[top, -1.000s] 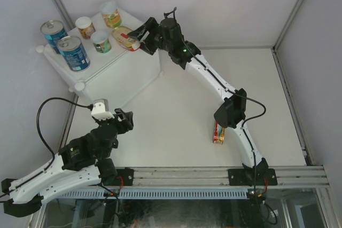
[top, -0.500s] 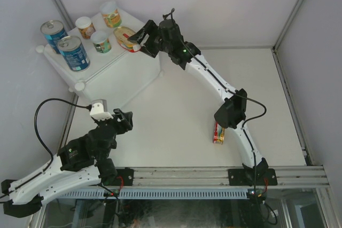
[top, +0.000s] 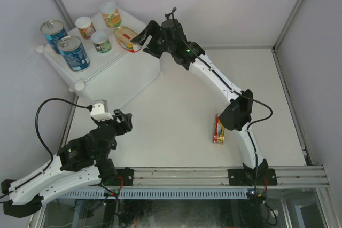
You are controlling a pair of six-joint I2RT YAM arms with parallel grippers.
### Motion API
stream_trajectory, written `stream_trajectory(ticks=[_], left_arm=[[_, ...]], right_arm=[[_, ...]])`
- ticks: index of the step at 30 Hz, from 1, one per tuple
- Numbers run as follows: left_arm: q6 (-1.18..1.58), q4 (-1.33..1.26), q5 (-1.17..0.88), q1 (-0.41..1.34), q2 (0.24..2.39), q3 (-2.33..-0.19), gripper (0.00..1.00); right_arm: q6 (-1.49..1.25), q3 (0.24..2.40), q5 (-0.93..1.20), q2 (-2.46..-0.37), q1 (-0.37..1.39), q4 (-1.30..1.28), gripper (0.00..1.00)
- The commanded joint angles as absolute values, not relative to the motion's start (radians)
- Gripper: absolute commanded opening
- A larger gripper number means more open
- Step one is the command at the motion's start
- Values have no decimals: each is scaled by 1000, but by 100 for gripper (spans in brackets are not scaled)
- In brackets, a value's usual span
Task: Place and organize the canned foods onto the counter
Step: Place the canned food on the counter.
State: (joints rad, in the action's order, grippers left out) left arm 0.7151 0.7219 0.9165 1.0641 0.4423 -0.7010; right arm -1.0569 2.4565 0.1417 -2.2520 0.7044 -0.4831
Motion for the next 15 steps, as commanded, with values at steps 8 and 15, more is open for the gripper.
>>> stream_trajectory(ticks=[8,15], left_arm=[[718,732,939,1067,437,-742,69],[714,732,929,1068,447,-750,69]], right_arm=[[-988,2376,106,-2090,739,-420,73],[-871,2375,57,-2053,757,-481,72]])
